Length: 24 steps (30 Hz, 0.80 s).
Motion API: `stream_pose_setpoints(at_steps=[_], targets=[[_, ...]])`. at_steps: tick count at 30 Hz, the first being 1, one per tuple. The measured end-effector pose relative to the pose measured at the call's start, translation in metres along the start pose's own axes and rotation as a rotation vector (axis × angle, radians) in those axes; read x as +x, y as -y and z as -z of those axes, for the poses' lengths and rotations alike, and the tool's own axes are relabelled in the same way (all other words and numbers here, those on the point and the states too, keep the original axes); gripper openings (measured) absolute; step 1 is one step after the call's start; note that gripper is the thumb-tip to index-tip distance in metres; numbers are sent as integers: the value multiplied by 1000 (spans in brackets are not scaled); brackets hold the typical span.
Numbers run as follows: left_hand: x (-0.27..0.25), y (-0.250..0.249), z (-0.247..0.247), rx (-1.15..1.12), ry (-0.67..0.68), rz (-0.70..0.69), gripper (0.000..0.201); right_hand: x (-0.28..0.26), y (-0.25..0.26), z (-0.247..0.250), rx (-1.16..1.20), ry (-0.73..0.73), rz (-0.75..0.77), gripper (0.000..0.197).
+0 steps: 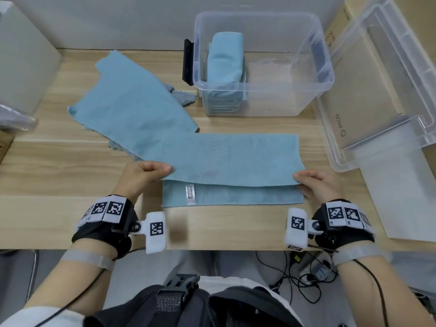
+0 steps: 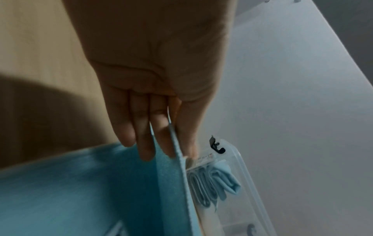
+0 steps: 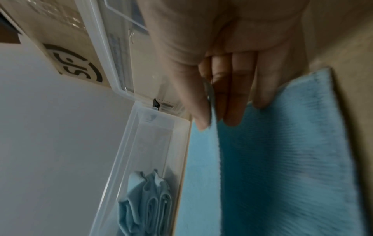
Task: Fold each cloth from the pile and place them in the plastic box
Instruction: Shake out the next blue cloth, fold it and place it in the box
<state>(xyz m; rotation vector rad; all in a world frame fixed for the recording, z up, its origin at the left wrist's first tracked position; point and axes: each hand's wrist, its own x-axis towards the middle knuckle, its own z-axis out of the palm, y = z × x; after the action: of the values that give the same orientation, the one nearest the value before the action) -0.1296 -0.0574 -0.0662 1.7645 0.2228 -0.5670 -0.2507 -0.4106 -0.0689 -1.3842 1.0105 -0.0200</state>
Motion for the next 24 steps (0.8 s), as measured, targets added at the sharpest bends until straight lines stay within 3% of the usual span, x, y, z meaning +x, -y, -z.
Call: stream_pose_setpoints(at_steps=[2,6,17,24], targets=[[-2,8,0,59,13,5,16,1,-8,1,-98,-17,37,23],[-6,19,-1,135,15,10,34,0,-14,0,-295,24,138,32],[-12,26,-4,448,55,-119,72,-2,-26,-3,-613,3,268,38],[-12,21,-8,717,22,-178,73,-2,-23,-2,-862,12,393,28]])
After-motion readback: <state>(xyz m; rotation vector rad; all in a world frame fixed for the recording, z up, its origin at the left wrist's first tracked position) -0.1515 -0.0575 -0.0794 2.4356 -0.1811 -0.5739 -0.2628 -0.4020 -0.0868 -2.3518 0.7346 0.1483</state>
